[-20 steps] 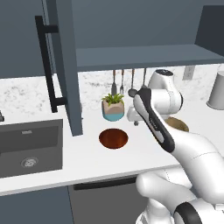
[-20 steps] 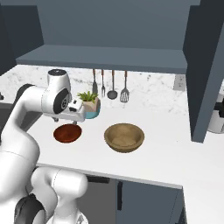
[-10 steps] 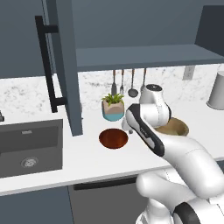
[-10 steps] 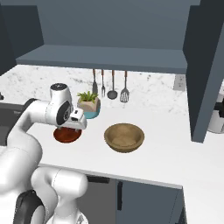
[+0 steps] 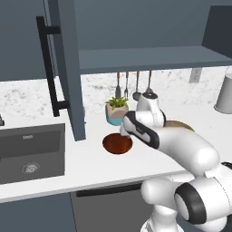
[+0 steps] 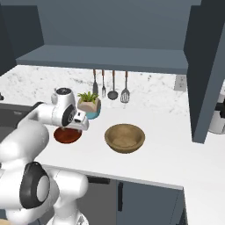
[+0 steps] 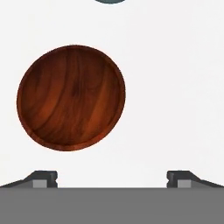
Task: Pick up the bowls on the counter and stack them on top of one another in the open cabinet. Place the smaller bowl on top of the larger bowl.
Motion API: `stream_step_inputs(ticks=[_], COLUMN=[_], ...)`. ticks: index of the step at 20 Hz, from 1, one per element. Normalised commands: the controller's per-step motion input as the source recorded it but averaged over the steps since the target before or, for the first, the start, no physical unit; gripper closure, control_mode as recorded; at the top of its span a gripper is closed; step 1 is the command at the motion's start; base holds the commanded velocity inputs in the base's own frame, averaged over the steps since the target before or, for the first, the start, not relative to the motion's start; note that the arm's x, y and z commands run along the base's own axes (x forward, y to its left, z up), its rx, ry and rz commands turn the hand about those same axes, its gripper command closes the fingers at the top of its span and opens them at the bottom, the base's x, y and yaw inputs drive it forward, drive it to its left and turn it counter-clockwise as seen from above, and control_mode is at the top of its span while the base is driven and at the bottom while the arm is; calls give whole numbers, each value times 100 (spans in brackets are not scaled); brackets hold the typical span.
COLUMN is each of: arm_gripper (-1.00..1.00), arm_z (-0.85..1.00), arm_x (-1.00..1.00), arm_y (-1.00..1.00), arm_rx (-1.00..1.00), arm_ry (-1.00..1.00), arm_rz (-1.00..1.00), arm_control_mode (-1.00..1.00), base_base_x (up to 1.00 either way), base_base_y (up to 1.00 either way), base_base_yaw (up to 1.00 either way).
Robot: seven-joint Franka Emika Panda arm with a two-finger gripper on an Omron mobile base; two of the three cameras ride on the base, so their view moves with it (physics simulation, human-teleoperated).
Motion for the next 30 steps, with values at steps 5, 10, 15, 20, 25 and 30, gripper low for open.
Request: stream_step_inputs(ticks=[5,10,15,20,25,30], arm_gripper=[-100,-100,-100,-100,-100,-100], arm_z=[-28,-36,-39,-34,-22,-22], arm_x=[43,27,24,15,16,17], arm_y=[5,0,0,0,1,0], arm_rx=[0,0,0,0,0,0], arm_ry=[2,0,0,0,0,0], arm_rz=[0,0,0,0,0,0], arm_control_mode=[-100,-100,-100,-100,-100,-100], base_base_x=[0,0,0,0,0,0], base_base_y=[0,0,0,0,0,0], base_base_yaw=[0,0,0,0,0,0])
